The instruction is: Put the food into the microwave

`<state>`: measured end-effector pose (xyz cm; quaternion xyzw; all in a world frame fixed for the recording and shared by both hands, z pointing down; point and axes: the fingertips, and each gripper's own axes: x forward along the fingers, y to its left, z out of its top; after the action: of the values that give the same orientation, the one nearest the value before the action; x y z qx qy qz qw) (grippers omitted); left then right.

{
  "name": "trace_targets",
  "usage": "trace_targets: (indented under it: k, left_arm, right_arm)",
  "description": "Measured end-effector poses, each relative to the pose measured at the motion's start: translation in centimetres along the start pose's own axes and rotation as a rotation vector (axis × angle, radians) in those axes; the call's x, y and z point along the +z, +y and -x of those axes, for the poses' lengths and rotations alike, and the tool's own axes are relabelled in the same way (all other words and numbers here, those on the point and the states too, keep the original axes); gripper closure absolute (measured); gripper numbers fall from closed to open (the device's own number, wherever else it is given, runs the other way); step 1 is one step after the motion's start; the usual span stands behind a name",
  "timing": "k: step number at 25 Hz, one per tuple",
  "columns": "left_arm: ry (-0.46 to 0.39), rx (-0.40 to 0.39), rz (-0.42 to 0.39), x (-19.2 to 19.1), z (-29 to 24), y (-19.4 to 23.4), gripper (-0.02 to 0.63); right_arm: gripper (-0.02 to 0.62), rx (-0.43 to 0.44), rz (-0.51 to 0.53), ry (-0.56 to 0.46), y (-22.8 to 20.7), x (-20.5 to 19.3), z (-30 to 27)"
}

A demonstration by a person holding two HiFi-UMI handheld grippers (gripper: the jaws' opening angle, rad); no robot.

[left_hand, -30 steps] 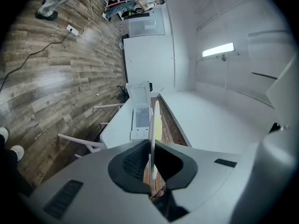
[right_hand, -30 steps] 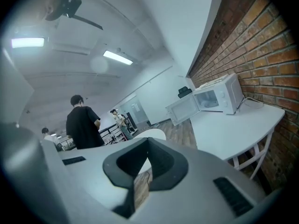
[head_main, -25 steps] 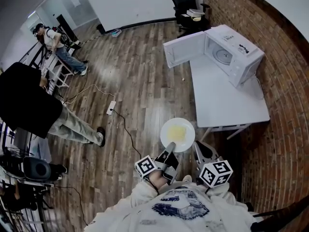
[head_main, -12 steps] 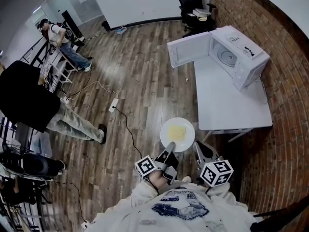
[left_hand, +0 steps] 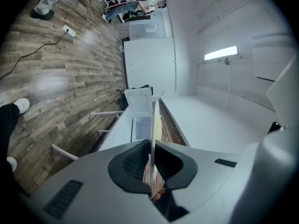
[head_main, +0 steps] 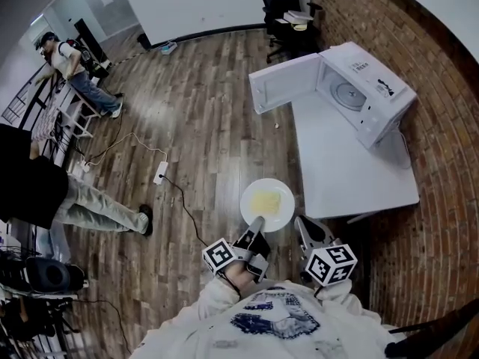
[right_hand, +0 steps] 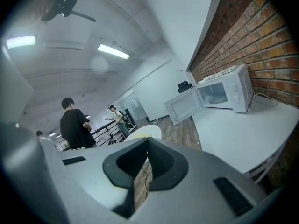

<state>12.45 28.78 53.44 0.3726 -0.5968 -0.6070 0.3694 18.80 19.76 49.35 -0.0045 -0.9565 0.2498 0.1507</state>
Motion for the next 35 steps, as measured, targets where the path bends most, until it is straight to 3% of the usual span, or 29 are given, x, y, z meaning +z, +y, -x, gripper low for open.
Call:
trace_targets:
  k: [12, 20, 25, 35]
  left_arm:
    - [0.12, -0.008, -0.017, 13.3, -9.2, -1.0, 0.579]
    - [0.21, -0.007, -0.028, 19.7, -13.2, -0.6, 0.58]
    - [0.251, 0.033, -0.028, 21.6, -14.0, 1.0, 0.581]
    - [0.318, 0.001, 0.0, 21.1, -16.1, 0.8, 0.581]
  right_arm:
    - [0.581, -0.093, -0.039, -0.027, 0.1, 4.7, -14.0]
    - [0.581, -0.164, -0.059, -0.07, 0.6, 6.8, -20.9]
    - [0.581, -0.208, -0.072, -0.082, 0.5, 7.0, -22.6]
    - [0.581, -0.285, -0.1, -0.1, -1.2, 7.4, -22.7]
